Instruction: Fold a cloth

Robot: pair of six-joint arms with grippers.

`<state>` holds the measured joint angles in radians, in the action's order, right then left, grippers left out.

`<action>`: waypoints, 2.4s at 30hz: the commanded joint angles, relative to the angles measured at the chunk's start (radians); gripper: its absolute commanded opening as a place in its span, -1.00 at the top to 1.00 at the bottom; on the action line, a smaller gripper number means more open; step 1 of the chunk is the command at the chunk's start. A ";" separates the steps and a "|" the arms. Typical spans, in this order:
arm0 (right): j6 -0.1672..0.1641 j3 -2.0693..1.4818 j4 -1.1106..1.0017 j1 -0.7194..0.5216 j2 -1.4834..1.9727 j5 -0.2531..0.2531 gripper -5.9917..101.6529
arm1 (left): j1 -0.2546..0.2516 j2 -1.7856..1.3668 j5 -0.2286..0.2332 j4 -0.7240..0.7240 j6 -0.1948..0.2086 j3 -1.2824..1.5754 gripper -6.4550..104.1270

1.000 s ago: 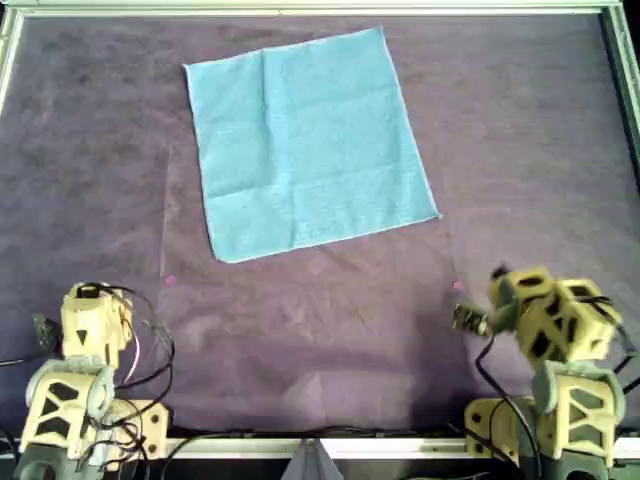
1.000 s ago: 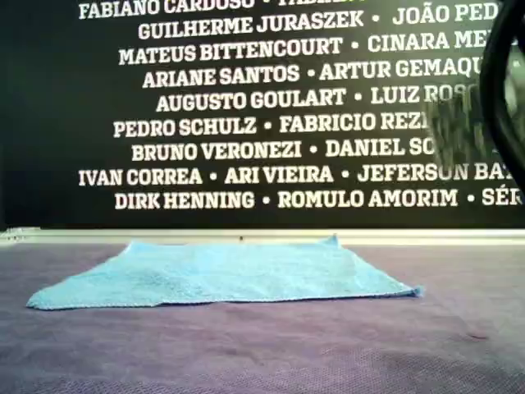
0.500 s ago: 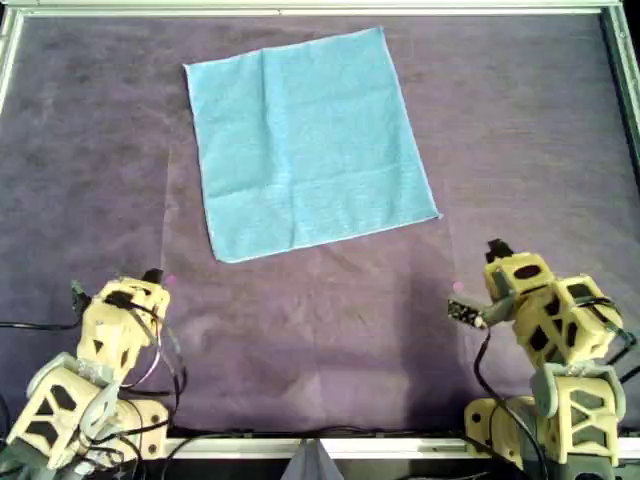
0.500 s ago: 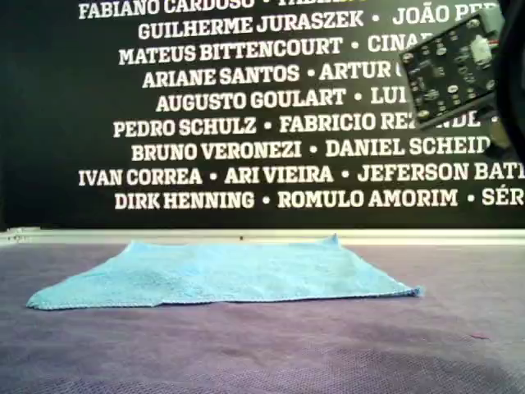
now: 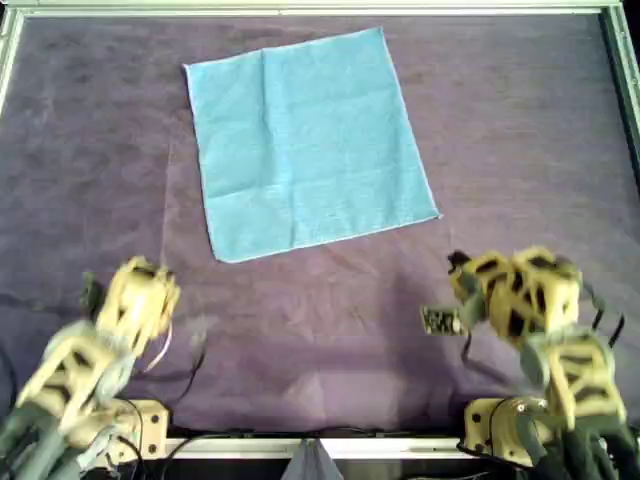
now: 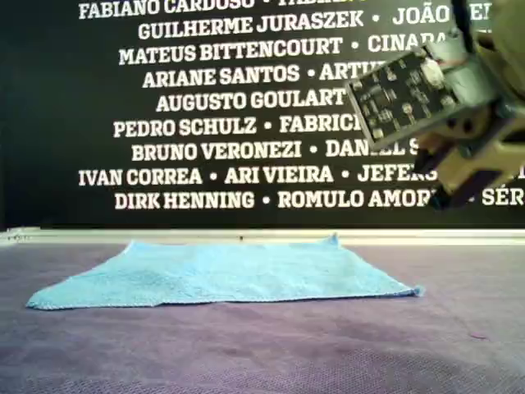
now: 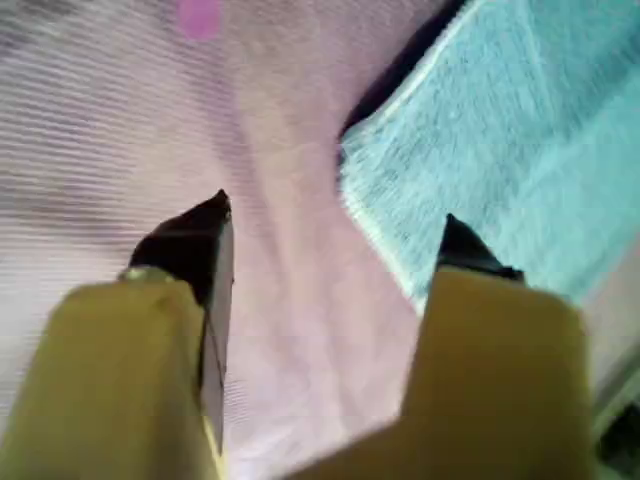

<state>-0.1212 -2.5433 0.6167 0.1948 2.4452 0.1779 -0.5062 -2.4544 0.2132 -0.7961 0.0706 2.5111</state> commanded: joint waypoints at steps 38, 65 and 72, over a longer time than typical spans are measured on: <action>-0.012 0.419 -0.347 -0.005 -0.788 -0.009 -0.12 | -0.086 1.032 -0.098 0.057 0.011 -0.772 -0.45; -0.006 0.735 -0.345 0.008 -1.135 0.002 -0.11 | -0.077 1.063 -0.080 0.112 0.009 -0.833 -0.45; -0.008 0.762 -0.347 0.011 -1.141 0.005 -0.10 | -0.077 1.065 -0.080 0.112 0.009 -0.847 -0.45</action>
<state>-0.1273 -1.8730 0.3129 0.2010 1.2901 0.1703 -0.5829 -1.3729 0.1258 -0.7010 0.0752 1.7303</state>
